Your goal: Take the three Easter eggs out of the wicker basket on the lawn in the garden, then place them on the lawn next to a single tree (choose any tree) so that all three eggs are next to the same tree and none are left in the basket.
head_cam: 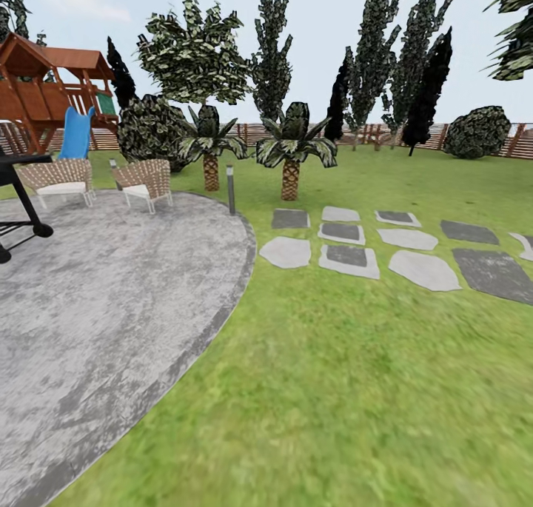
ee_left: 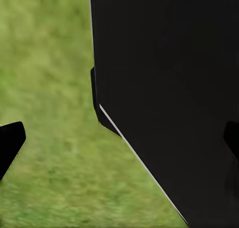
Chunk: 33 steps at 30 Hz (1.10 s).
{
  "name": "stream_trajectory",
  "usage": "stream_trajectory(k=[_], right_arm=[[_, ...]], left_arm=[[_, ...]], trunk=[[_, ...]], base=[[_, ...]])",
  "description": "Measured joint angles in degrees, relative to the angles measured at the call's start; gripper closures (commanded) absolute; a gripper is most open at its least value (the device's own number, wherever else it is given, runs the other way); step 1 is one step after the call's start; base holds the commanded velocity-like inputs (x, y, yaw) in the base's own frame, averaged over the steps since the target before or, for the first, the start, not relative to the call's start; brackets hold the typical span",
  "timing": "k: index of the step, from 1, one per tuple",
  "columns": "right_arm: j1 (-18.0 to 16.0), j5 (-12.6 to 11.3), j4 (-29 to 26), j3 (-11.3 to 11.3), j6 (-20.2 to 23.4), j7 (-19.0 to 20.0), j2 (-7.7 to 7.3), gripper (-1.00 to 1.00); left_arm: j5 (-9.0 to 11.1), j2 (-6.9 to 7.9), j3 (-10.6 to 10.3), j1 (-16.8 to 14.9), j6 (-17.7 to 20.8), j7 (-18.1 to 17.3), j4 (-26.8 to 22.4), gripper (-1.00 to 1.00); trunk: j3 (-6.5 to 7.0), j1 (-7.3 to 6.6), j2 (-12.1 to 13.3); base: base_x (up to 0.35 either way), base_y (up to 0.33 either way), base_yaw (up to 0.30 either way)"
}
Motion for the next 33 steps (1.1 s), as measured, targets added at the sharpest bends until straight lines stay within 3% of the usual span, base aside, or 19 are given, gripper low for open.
stream_trajectory(k=[18,33], right_arm=[[-0.01,0.00,0.00,0.00,0.00,0.00,-0.05,-1.00],[-0.02,0.00,0.00,0.00,0.00,0.00,-0.05,-1.00]], left_arm=[[0.00,0.00,0.00,0.00,0.00,0.00,-0.04,-1.00],[0.00,0.00,0.00,0.00,-0.01,0.03,-0.04,-1.00]], trunk=[[0.00,0.00,0.00],[-0.19,0.00,0.00]], base=[[0.330,0.000,-0.006],[0.330,0.000,-0.209]])
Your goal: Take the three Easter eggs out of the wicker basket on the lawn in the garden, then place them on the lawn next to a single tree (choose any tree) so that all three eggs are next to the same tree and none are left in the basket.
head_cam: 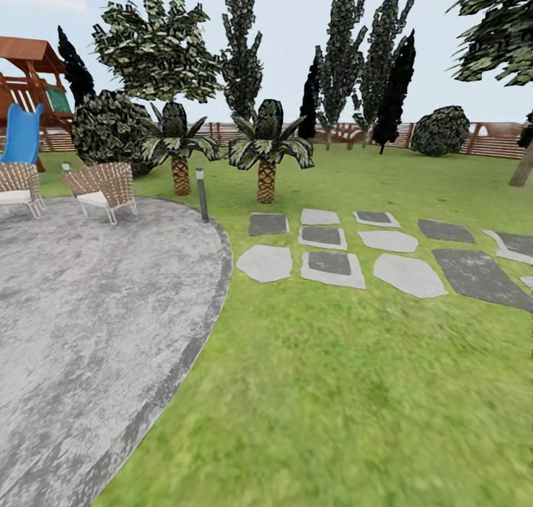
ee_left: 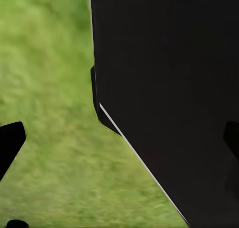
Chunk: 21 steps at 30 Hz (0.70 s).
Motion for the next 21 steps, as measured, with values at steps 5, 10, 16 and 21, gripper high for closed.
stream_trajectory(k=[5,10,16,21], right_arm=[[-0.01,0.00,0.00,0.00,0.00,0.00,0.02,-1.00],[0.02,0.00,0.00,0.00,0.00,-0.02,0.02,-1.00],[0.02,0.00,0.00,0.00,0.00,0.00,0.07,-1.00],[0.02,0.00,0.00,0.00,0.00,0.00,0.09,-1.00]], left_arm=[[0.00,0.00,0.00,0.00,-0.04,0.01,0.00,-1.00],[0.00,0.00,0.00,0.00,-0.01,-0.01,0.00,-1.00],[0.00,0.00,0.00,0.00,-0.01,0.02,0.00,-1.00],[0.00,0.00,0.00,0.00,0.01,0.00,0.00,-1.00]], trunk=[[-0.02,0.00,0.00],[-0.02,0.00,0.00],[-0.03,0.00,0.00],[-0.15,0.00,0.00]], base=[[0.330,0.000,-0.033],[0.330,0.000,-0.003],[0.330,0.000,-0.048],[0.330,0.000,-0.248]])
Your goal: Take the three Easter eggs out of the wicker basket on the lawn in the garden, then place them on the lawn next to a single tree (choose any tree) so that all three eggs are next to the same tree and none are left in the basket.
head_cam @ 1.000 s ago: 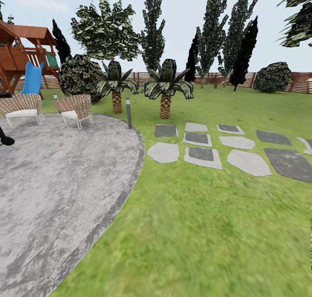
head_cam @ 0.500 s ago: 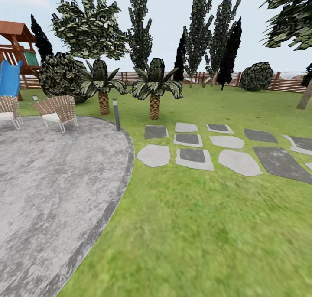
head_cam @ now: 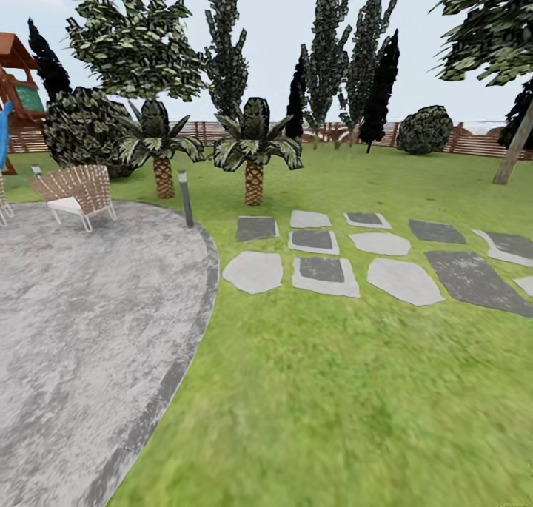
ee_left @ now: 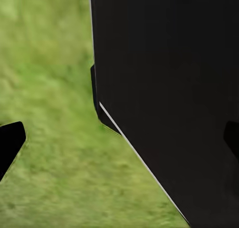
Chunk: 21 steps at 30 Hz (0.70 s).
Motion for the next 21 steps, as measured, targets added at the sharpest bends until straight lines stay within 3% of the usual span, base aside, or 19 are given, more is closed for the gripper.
stream_trajectory(k=[6,21], right_arm=[[0.00,0.01,0.00,0.00,0.02,0.00,0.00,-1.00],[0.00,0.02,0.01,0.00,0.21,-0.01,0.02,-1.00]], left_arm=[[0.00,0.00,0.00,0.00,0.00,-0.04,0.00,-1.00],[0.00,0.00,0.00,0.00,0.00,0.00,0.00,-1.00]], trunk=[[-0.14,0.00,0.00],[-0.16,0.00,0.00]], base=[[0.330,0.000,-0.132],[0.330,0.000,-0.004]])
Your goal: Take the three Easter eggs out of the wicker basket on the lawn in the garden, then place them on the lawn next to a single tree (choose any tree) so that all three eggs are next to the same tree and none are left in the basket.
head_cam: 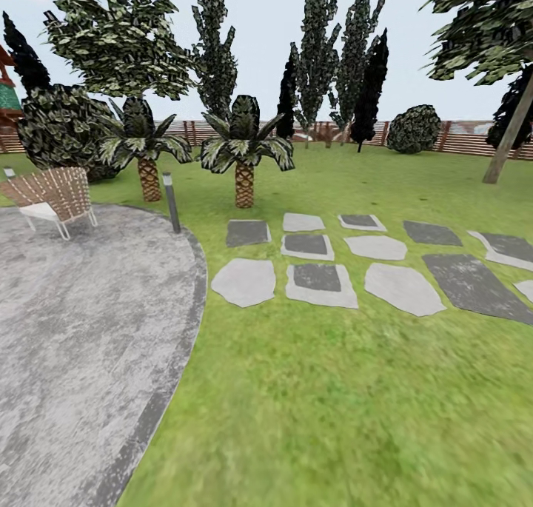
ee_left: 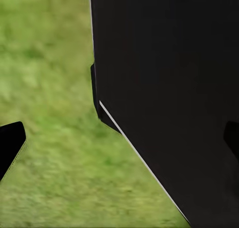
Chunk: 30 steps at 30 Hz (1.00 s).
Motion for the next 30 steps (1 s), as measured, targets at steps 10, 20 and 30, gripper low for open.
stream_trajectory(k=[10,20,30], right_arm=[[-0.02,-0.02,0.00,0.00,-0.08,-0.03,-0.02,-1.00],[0.01,-0.02,-0.01,0.00,-0.17,0.00,-0.02,-1.00],[0.00,-0.02,-0.01,0.00,-0.21,-0.01,-0.02,-1.00]], left_arm=[[0.00,0.00,0.00,0.00,0.00,0.00,0.00,-1.00],[0.00,0.01,0.00,0.00,0.00,-0.01,0.00,-1.00],[0.00,0.00,0.00,0.00,0.00,0.01,0.00,-1.00]], trunk=[[0.00,0.00,0.00],[0.00,0.00,0.00],[0.00,0.00,0.00]], base=[[0.330,0.000,0.000],[0.330,0.000,-0.110],[0.330,0.000,-0.256]])
